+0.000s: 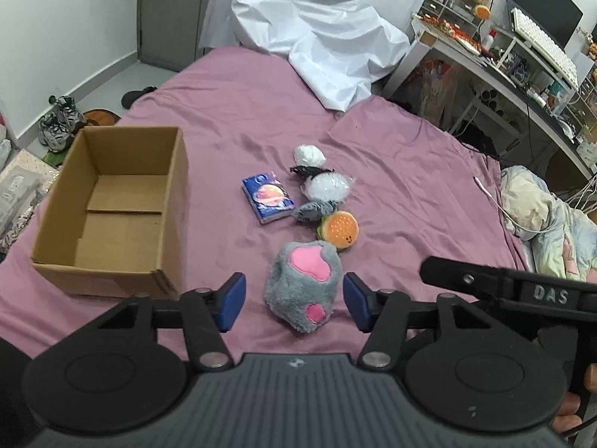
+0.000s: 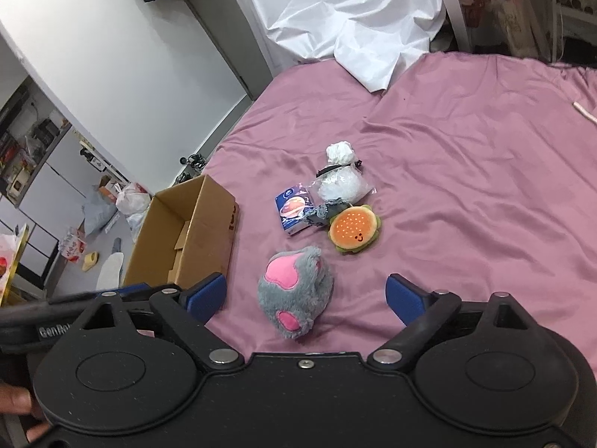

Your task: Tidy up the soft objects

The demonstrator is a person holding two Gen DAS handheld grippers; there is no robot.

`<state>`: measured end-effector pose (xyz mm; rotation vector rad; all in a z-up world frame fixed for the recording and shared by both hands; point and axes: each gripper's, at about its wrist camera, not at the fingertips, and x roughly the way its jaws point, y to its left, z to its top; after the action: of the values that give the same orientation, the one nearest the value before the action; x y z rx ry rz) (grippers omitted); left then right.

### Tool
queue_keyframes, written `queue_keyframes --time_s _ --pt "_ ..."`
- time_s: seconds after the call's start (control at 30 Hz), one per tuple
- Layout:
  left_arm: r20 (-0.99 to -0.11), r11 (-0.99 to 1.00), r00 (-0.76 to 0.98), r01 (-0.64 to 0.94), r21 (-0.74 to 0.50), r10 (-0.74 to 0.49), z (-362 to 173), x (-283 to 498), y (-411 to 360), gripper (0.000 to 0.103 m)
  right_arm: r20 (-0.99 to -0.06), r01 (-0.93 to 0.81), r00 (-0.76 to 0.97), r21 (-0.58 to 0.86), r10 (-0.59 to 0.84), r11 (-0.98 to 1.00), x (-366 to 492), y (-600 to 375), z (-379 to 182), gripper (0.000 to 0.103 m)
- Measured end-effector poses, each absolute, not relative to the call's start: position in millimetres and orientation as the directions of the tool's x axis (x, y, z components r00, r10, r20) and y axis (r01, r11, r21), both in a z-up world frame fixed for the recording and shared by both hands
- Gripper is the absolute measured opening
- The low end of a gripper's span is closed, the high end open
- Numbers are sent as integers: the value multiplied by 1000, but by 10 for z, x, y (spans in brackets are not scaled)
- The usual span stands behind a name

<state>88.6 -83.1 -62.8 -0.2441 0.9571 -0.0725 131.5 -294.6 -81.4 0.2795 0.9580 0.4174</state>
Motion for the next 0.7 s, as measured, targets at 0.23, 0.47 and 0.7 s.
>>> queue_keyframes --time_s 0.23,0.47,0.7 --pt "-814 969 550 -33 -247 -188 -787 1077 -1024 45 -742 -170 452 473 495 864 1502 -3000 -1030 67" --pt "-829 965 519 -34 -261 -206 -984 1263 -1208 43 -752 -94 388 543 533 835 1714 -3056 -1290 38" --pt "-850 964 482 -40 -264 -213 -1202 1392 -1329 43 -772 -50 360 545 524 837 1836 -3049 -1409 38"
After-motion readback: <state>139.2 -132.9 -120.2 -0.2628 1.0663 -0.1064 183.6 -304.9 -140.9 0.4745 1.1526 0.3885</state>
